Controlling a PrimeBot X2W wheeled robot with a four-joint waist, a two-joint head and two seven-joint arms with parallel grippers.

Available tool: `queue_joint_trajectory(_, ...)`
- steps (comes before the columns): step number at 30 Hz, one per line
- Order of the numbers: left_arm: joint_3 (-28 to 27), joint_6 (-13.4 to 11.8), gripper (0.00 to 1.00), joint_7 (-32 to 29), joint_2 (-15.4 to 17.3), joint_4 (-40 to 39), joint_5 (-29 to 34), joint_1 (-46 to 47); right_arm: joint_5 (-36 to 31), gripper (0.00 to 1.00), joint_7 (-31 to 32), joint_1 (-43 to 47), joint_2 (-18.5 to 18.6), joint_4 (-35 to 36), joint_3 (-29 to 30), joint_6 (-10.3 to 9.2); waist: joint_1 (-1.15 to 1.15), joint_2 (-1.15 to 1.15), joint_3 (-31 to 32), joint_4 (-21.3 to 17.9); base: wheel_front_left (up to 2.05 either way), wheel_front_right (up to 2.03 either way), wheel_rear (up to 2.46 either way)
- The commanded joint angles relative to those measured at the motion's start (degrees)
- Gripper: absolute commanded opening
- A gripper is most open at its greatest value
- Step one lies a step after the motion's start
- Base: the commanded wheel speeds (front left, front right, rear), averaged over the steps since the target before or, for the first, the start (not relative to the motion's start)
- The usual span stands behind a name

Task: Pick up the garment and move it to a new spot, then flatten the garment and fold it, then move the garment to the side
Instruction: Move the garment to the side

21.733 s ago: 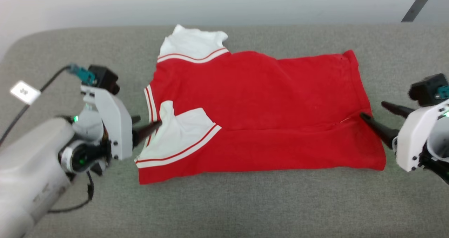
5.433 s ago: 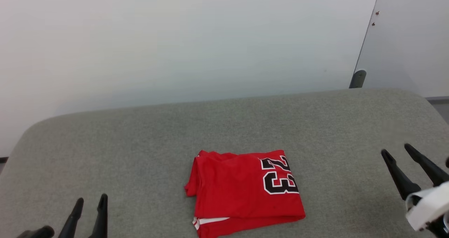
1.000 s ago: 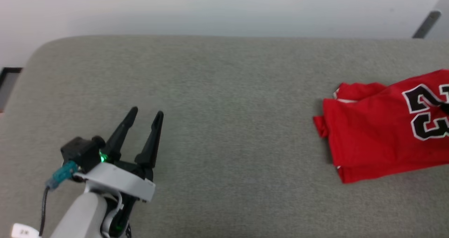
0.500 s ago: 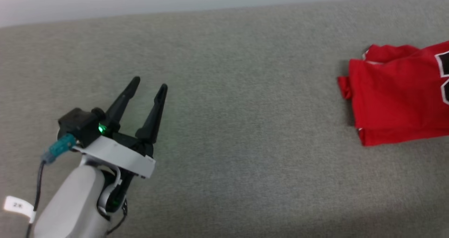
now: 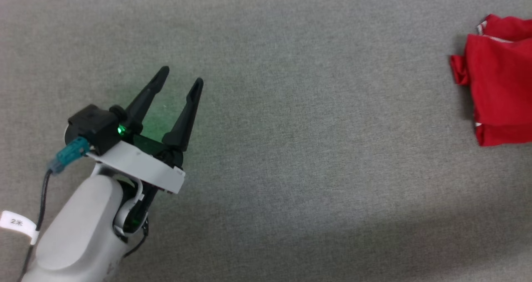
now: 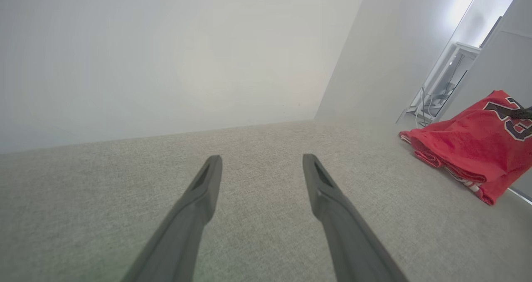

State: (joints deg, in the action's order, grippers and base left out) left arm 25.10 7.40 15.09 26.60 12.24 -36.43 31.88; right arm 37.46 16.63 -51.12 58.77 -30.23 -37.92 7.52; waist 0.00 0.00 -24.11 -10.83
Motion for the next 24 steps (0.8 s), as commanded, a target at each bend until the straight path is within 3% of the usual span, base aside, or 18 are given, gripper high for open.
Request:
queue_joint_trajectory(1,0.26,0.12,1.0,0.01,0.28,-0.04,-0.54,0.87,-1.17,0.0,-1.2,-1.29,0.22,-1.22,-0.52,-0.06,0.0,0.0,-1.53,0.12,0.0,0.0,0.0)
queue_joint_trajectory(8,1.03,0.12,1.0,0.01,0.92,-0.26,-0.79,2.29,-6.07,0.0,-4.61,-4.36,-1.11,-8.52,-2.07,-0.06,0.0,0.0,-3.95,1.12,0.0,0.0,0.0)
queue_joint_trajectory(22,1.38,0.12,1.0,0.01,1.62,0.12,-1.23,3.06,-12.22,0.0,-9.45,-8.11,-8.11,-20.13,-1.27,-0.06,0.0,0.0,-6.09,1.42,0.0,0.0,0.0)
queue_joint_trajectory(24,1.42,0.12,1.0,0.01,1.64,0.21,-1.28,3.04,-12.73,0.14,-10.27,-8.57,-8.88,-21.21,-0.84,-0.06,0.0,0.0,-6.01,1.36,0.0,0.0,0.0)
